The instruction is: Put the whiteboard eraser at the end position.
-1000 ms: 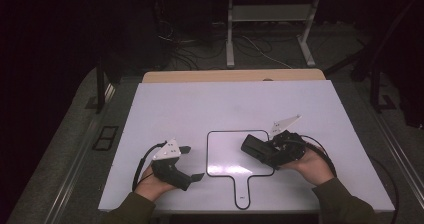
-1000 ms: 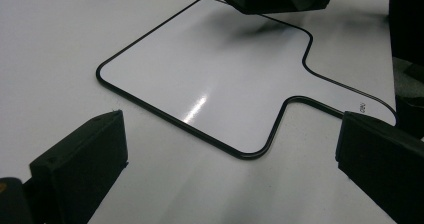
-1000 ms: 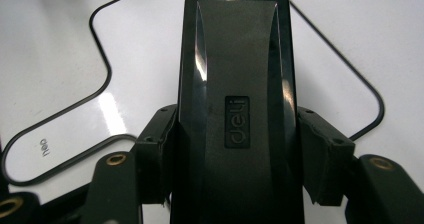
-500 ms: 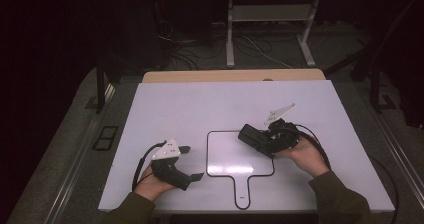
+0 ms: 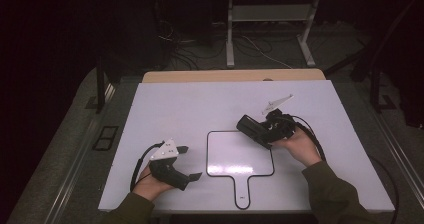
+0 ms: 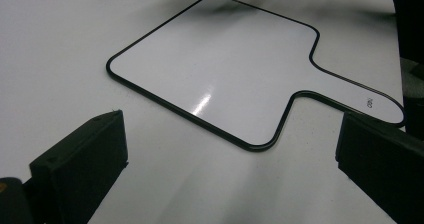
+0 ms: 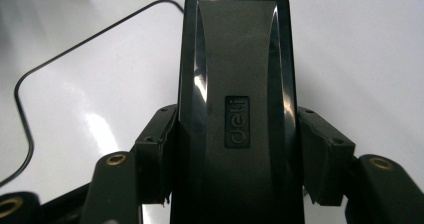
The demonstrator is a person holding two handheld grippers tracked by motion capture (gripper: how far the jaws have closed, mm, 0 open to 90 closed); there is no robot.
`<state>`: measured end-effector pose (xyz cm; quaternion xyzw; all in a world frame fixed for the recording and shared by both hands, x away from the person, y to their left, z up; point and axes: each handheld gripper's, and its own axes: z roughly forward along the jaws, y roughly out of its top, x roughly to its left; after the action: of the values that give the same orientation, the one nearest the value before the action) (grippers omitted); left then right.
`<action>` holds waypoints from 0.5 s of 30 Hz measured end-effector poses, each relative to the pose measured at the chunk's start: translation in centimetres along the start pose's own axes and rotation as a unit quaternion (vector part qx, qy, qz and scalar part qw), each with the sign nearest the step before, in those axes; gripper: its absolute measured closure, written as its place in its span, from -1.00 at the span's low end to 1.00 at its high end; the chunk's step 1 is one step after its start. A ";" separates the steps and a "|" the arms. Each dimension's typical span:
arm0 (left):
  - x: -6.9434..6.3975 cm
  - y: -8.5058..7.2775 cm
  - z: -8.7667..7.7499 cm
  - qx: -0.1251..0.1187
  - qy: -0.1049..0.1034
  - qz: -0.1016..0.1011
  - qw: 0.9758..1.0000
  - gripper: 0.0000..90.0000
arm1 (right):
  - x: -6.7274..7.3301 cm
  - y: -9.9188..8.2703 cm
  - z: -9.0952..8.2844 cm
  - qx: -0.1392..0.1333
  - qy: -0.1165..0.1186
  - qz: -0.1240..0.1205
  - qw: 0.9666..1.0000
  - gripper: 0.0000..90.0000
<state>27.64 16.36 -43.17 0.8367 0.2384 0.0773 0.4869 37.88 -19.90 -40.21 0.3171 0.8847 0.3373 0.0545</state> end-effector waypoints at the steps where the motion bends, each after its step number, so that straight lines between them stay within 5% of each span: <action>1: 0.0 0.0 0.0 -0.003 0.000 -0.001 1.000 -1.00 | -0.1 0.2 0.1 0.000 -0.002 -0.001 1.000 -0.14; 15: -0.3 0.1 0.2 -0.001 -0.008 0.004 1.000 -1.00 | -2.8 4.0 1.6 0.000 -0.034 0.018 0.999 -0.14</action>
<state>27.51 16.06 -43.14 0.8380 0.2309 0.0731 0.4890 42.66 -18.38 -39.29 0.3445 0.8765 0.3270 0.0785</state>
